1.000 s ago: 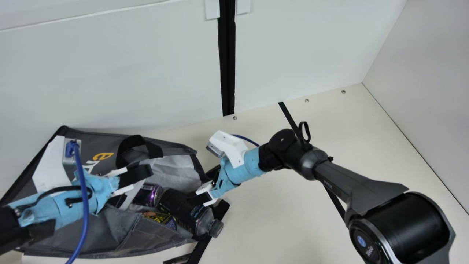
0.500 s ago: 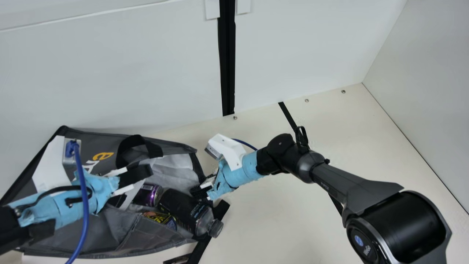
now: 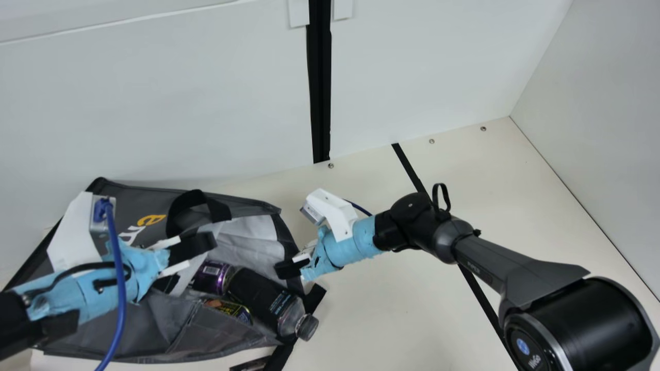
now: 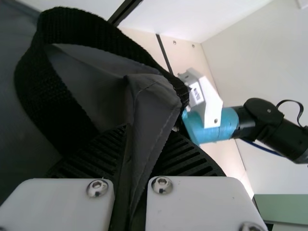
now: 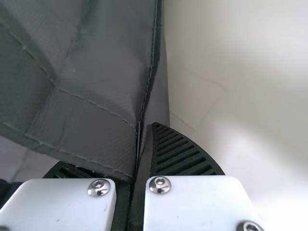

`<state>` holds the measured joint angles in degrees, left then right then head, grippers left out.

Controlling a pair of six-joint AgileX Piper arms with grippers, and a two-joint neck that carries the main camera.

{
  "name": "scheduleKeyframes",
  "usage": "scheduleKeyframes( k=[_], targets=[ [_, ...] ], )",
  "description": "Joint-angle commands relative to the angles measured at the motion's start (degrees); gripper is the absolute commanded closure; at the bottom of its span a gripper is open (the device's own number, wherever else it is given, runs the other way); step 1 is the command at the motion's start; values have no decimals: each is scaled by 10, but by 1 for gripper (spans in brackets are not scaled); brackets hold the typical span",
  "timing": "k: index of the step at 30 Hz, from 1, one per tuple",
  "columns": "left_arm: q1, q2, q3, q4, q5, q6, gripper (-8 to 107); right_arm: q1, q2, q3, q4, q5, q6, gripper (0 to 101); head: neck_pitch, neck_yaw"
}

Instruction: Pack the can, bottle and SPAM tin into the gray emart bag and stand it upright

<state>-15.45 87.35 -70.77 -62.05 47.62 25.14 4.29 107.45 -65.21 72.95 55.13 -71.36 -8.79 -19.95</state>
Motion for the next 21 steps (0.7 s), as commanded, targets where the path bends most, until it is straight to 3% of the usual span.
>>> scheduleKeyframes(
  k=[1, 21],
  targets=[
    [-2, -1, -1, -5, -2, 0, 107, -5, -5, 6, 16, 14, 0, 101, -12, 0],
    [-28, 17, -33, -141, -46, 12, 107, -99, -89, 62, 107, 141, 39, 101, -12, 0]
  ],
)
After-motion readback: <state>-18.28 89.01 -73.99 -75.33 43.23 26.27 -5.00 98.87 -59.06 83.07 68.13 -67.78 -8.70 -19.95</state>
